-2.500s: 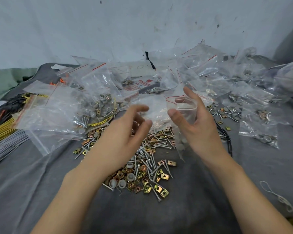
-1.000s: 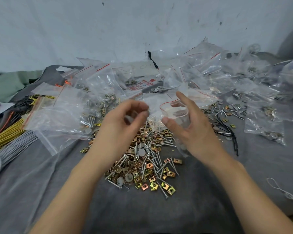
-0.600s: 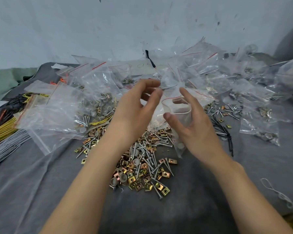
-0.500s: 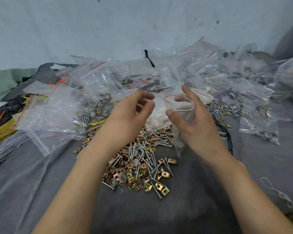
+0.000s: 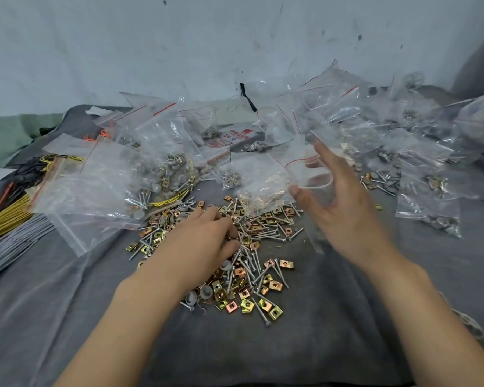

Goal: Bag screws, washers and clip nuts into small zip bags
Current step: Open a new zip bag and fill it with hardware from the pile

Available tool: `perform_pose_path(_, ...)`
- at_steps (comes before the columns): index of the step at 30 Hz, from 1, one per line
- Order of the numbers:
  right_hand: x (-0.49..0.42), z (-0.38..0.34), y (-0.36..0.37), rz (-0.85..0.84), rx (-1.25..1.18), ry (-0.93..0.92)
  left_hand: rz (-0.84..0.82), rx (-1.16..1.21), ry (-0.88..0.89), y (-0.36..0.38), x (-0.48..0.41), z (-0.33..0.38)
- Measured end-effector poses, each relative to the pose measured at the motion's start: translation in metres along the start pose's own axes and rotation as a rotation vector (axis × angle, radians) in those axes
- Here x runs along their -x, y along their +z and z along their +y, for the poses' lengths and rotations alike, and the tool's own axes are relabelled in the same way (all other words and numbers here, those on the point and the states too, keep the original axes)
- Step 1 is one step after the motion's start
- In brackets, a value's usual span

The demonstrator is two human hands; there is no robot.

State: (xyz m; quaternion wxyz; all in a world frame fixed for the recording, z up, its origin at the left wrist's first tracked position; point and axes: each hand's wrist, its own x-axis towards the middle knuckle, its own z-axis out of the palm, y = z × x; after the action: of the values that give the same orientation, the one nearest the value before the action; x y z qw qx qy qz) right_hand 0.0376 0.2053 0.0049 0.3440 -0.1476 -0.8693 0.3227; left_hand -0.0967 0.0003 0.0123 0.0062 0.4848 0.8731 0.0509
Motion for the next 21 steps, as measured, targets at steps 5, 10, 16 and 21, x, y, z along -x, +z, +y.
perform_pose_path(5, 0.003, -0.005, 0.006, -0.071, 0.078, -0.046, 0.060, -0.038, 0.056, 0.002, -0.003, 0.000)
perform_pose_path(10, 0.002, -0.008, 0.009, -0.094, 0.088, -0.050, 0.125, 0.124, 0.026, 0.004, -0.006, -0.003)
perform_pose_path(16, 0.003, -0.011, 0.016, -0.133, 0.137, -0.064, 0.250, 0.499, -0.118, 0.005, -0.012, -0.009)
perform_pose_path(21, 0.002, -0.012, 0.022, -0.130, 0.148, -0.087, 0.411, 0.719, -0.076, -0.012, -0.017, -0.002)
